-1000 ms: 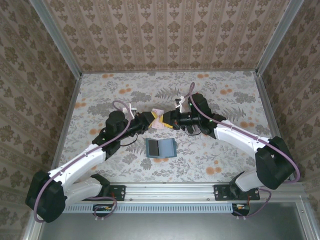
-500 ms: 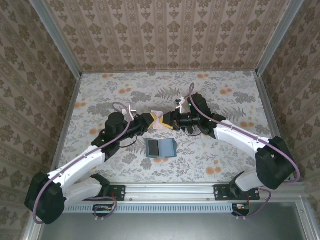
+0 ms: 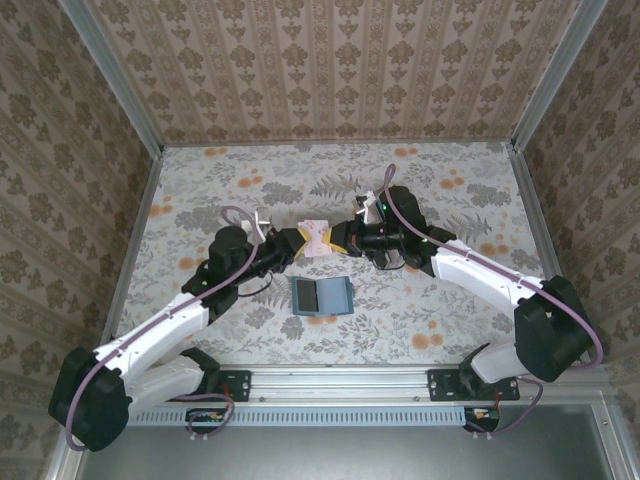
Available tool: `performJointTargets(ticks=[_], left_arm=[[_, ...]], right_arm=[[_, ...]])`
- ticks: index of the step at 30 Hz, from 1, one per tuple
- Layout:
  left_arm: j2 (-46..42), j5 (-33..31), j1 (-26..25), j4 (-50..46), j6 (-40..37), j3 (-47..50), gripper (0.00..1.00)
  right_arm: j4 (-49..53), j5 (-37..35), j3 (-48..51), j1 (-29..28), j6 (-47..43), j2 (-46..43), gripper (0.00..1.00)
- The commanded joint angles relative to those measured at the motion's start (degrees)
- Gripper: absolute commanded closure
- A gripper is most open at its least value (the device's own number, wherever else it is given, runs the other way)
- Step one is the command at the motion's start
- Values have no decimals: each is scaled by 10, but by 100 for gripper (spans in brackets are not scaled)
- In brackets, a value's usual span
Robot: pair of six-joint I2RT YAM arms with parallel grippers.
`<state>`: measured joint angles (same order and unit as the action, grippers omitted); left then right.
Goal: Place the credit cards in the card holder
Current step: Place the credit card in the storage box.
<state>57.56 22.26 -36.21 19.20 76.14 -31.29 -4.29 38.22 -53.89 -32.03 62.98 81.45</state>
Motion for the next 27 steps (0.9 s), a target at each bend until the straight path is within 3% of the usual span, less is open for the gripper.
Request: performJointTargets(ticks=[1,10,19,24,27], left_arm=[[-27,21,1,61,9,-5,84],[-40,19,8,58,11,3,85],[-50,13,15,41,13,8,96],[-77,-28,17,-105,-29,-10,100],[-87,-57,17,-194,-67,-21,100]], right_arm=[[68,-47,10,2,-10,-5,91],[96,-68,10,7,-17,-14,94],[121,-79,3,19,-33,-36,94],[196,-94,-29,42,-99,-62,94],[296,-150,-70,52,-194,-73,93]])
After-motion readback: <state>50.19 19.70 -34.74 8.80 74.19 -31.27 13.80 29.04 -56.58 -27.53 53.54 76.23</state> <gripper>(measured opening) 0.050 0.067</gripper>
